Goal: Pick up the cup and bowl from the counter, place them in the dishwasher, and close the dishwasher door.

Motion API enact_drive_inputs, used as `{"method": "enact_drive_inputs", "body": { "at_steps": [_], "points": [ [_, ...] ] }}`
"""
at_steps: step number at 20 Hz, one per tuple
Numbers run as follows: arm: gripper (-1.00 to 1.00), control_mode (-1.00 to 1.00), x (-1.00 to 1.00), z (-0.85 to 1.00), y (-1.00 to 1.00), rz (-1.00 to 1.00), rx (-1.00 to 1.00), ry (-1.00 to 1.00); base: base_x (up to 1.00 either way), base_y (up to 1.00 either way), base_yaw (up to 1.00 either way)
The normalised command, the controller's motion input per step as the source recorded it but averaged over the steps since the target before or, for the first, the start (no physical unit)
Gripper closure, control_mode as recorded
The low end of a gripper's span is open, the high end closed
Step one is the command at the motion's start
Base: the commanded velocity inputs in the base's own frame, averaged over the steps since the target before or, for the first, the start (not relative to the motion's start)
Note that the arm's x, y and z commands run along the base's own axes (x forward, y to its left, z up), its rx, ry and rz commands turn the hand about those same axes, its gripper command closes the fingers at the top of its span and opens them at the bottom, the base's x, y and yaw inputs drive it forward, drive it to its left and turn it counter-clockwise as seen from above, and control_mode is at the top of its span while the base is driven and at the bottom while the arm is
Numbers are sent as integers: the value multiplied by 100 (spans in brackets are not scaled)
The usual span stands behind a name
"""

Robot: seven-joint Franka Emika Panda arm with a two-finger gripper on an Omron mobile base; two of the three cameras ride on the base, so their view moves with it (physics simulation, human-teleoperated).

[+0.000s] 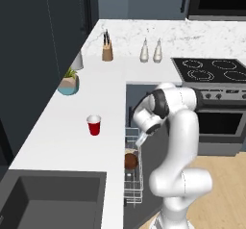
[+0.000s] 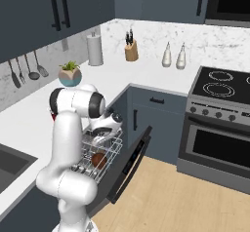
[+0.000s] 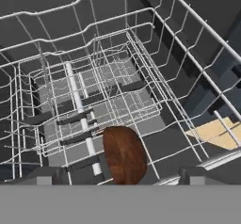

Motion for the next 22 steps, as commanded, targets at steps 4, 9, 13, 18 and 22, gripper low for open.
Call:
{"method": "enact_drive_inputs", "body": {
  "at_steps": [4,9,13,18,22],
  "points": [
    [-100,-100,-26,100,7,0,0,-5,0,0,0],
    [-100,-100,-12,100,0,0,1,0,0,0,0],
    [-100,-100,-1,100,0,0,3,0,0,0,0],
    [-100,-100,-1,100,0,0,3,0,0,0,0],
    [-100,-100,-2,100,0,0,9,1,0,0,0]
  ]
}}
